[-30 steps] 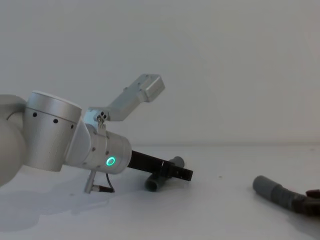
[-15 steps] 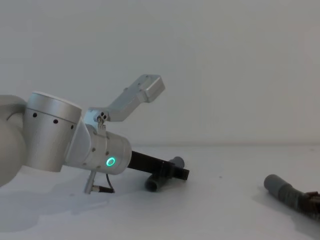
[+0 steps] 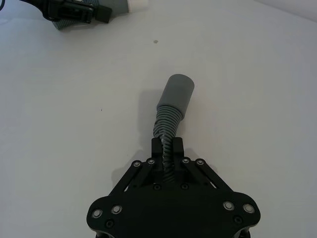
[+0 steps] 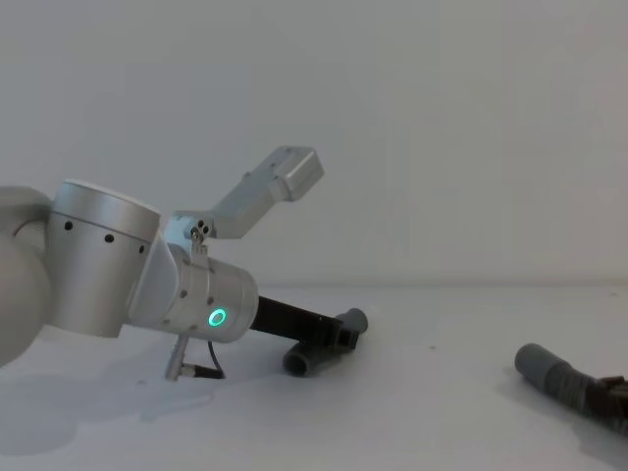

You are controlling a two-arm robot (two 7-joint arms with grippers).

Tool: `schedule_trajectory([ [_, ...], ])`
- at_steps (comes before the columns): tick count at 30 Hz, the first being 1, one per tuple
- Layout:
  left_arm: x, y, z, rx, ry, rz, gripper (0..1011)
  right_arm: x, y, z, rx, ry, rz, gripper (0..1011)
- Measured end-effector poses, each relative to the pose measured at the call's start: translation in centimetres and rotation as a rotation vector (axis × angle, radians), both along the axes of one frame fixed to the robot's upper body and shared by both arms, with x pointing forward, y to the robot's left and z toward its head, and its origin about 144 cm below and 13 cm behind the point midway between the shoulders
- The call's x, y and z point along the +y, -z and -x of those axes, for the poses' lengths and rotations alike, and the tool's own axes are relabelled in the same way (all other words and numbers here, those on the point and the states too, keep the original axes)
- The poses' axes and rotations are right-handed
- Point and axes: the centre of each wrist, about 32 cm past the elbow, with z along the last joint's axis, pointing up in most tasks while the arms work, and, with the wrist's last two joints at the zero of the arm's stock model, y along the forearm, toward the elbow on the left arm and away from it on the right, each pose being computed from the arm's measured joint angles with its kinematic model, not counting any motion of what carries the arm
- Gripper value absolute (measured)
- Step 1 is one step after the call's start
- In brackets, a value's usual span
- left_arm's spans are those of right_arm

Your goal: Use both hands to pick up one end of the pipe from the table, align the ends, and insert them.

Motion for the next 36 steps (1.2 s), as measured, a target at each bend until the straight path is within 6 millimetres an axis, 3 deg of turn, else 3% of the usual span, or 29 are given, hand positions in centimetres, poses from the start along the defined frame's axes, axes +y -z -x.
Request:
schedule_trajectory([
  [36, 0.0, 0.0, 0.0, 0.0, 0.0, 0.0, 347, 0.0, 0.0, 0.0, 0.0, 0.0, 0.0, 85],
])
